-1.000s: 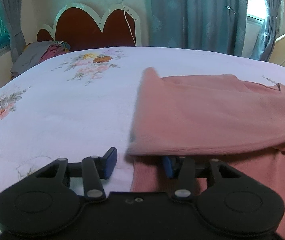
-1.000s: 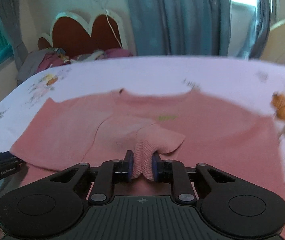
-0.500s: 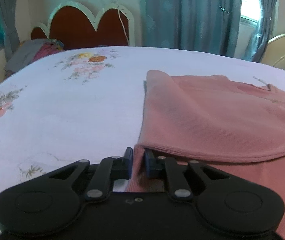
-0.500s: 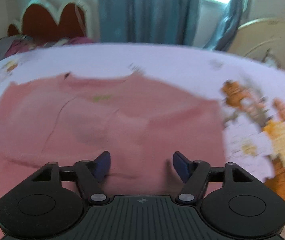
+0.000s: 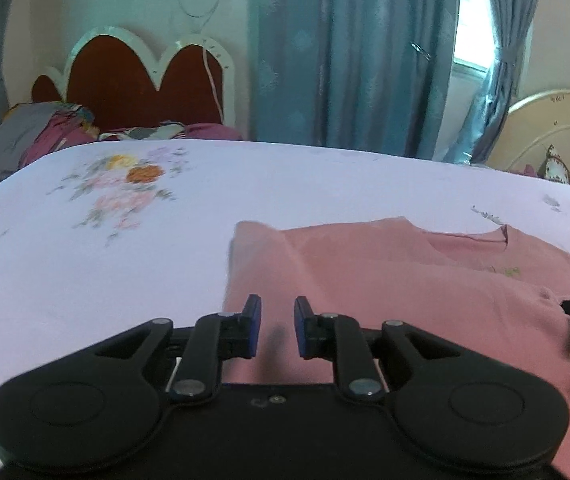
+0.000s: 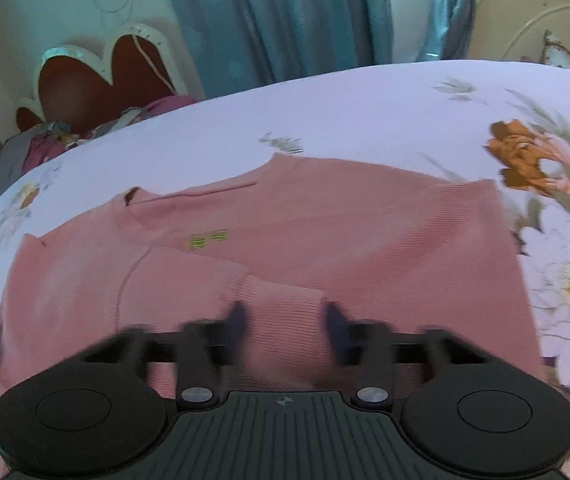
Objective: Fold small clothes
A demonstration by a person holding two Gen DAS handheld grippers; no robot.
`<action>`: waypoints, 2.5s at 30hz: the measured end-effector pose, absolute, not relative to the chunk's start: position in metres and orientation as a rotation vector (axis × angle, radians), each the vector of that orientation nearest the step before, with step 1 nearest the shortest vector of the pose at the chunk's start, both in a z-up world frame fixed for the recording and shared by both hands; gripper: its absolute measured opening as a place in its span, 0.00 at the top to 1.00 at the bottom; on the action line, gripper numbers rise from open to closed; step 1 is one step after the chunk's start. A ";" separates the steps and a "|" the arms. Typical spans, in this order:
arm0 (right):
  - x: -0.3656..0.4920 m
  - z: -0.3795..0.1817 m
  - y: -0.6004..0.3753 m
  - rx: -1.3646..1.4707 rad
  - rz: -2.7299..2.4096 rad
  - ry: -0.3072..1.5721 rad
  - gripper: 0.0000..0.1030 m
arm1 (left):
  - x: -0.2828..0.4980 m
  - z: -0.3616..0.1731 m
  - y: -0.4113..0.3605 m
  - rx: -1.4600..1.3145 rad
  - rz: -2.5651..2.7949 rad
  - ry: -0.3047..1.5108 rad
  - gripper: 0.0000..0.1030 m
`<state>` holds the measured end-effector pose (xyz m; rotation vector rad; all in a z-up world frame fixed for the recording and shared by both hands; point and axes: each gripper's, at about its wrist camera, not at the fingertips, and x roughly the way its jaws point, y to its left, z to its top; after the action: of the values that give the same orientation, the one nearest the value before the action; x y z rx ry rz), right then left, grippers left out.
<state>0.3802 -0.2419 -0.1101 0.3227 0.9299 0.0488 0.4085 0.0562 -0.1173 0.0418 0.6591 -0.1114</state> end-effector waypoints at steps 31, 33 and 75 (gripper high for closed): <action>0.378 -0.113 -0.227 0.084 -0.039 0.852 0.48 | 0.474 -0.153 0.040 0.051 -0.037 0.784 0.76; 0.372 -0.103 -0.226 0.100 -0.026 0.825 0.48 | 0.470 -0.150 0.039 0.053 -0.031 0.791 0.77; 0.308 -0.097 -0.224 0.121 0.185 0.855 0.48 | 0.388 -0.142 -0.030 0.160 0.019 0.816 0.75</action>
<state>0.3084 -0.2243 -0.0971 0.1208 0.8552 0.1852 0.3876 -0.0300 -0.1422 0.1600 0.8165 0.0190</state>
